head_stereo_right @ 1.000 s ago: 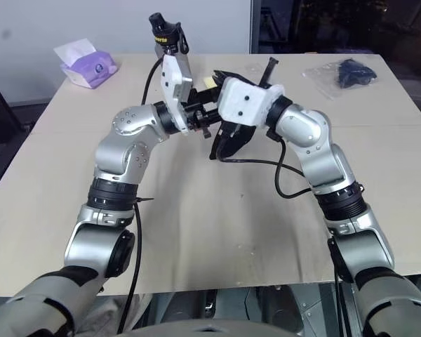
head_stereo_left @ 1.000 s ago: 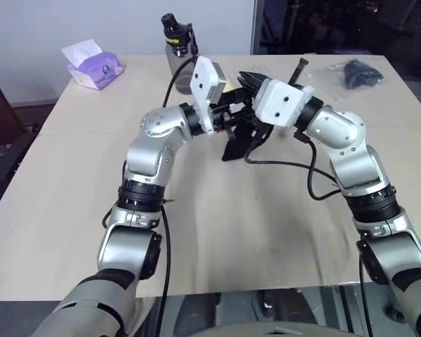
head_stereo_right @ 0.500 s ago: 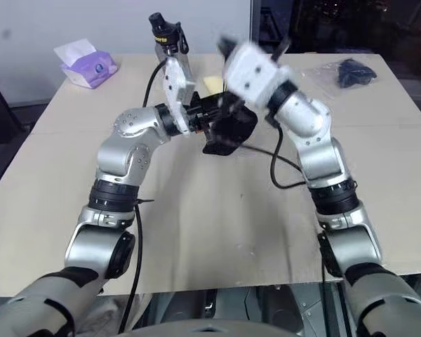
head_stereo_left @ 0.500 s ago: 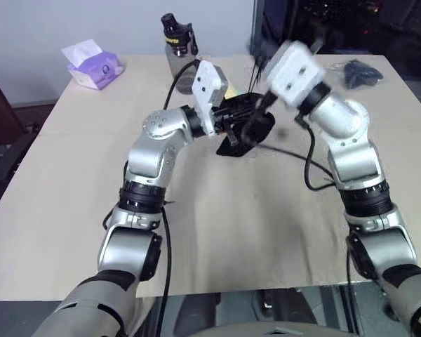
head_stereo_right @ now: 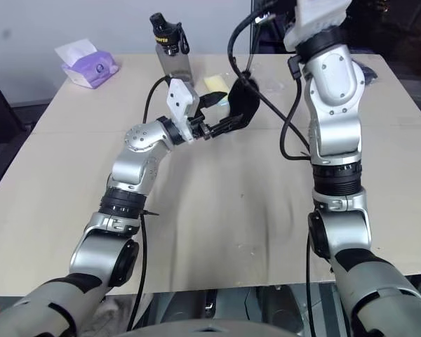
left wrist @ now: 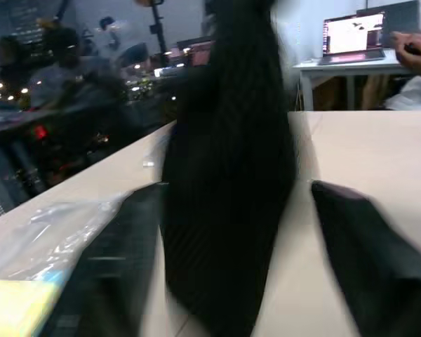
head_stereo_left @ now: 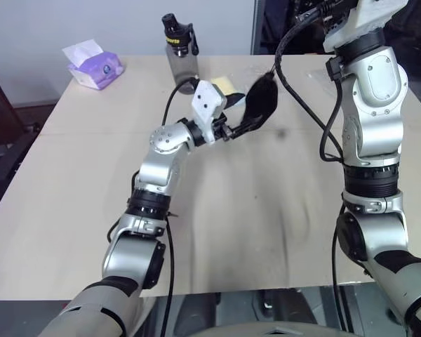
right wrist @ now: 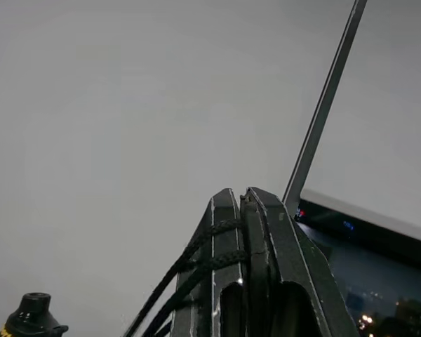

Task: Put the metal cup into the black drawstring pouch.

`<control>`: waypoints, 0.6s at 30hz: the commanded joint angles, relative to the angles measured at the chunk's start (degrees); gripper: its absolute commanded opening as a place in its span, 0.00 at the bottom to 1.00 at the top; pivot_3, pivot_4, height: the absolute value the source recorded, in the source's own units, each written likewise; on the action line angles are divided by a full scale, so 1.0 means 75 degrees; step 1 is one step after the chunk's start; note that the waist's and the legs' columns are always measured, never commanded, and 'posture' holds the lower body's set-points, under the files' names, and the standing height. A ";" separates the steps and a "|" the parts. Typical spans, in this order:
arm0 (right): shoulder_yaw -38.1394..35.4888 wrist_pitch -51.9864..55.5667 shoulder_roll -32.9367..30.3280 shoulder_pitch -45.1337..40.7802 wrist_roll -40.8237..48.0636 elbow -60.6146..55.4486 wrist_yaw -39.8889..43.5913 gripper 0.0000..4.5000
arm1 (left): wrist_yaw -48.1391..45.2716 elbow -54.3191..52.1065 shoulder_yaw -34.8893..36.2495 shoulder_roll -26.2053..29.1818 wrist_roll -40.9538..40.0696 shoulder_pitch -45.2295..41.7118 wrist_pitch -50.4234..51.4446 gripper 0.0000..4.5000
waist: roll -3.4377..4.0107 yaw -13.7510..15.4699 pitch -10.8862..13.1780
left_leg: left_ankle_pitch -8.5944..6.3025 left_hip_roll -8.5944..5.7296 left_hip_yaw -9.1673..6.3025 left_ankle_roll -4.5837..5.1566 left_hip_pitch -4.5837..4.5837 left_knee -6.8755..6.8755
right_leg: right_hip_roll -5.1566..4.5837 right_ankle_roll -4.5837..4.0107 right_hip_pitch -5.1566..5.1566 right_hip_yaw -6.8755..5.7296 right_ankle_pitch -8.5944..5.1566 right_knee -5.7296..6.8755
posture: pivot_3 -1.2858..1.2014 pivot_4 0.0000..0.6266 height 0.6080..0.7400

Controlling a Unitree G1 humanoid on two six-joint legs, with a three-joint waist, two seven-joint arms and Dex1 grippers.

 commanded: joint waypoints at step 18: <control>0.0701 0.1312 -0.1013 0.1752 0.1236 -0.0878 0.2508 0.84 | -0.0071 -0.2312 0.1104 0.1906 -0.0874 0.2857 0.1754 1.00 | 0.0000 -0.0152 0.0000 | 0.0000 0.0004 0.0002 0.0000 0.0005 0.0000 | -0.0003 0.0000 0.0002 0.0001 0.0000 0.0002 | 0.52 0.24 1.00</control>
